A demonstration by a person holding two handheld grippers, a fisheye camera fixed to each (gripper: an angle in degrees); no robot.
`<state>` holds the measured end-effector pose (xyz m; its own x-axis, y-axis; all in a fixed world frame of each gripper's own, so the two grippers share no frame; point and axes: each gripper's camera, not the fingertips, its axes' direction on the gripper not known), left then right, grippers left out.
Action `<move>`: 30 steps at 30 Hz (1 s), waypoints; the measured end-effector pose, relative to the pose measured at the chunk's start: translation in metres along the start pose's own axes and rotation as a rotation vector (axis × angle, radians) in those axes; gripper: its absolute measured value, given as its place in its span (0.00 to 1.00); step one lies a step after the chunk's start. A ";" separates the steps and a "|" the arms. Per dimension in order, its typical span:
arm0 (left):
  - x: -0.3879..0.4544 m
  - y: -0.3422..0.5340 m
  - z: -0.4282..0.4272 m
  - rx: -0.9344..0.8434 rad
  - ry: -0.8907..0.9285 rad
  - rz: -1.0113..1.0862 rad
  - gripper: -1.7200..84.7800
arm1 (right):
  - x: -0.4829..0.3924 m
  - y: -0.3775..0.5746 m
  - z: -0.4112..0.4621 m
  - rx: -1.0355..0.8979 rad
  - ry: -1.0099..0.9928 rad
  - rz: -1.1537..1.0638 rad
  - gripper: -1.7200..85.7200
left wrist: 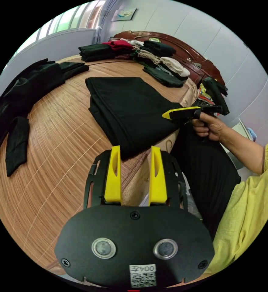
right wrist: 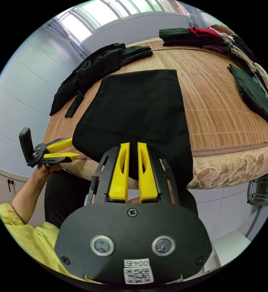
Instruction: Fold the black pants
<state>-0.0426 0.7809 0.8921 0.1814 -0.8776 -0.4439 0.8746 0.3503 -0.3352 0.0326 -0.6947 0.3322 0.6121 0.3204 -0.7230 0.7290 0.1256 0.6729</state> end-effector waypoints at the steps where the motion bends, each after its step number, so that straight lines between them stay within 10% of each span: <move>1: 0.001 -0.002 0.004 -0.028 -0.021 0.012 0.16 | 0.005 0.003 -0.005 0.009 -0.013 0.007 0.08; 30: -0.062 0.135 -0.073 0.009 0.004 -0.376 0.03 | -0.067 0.117 -0.070 0.181 0.057 -0.336 0.12</move>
<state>0.0309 0.9068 0.8140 -0.1552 -0.9429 -0.2946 0.8835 0.0009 -0.4684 0.0552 -0.6354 0.4709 0.3160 0.3419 -0.8850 0.9313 0.0662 0.3581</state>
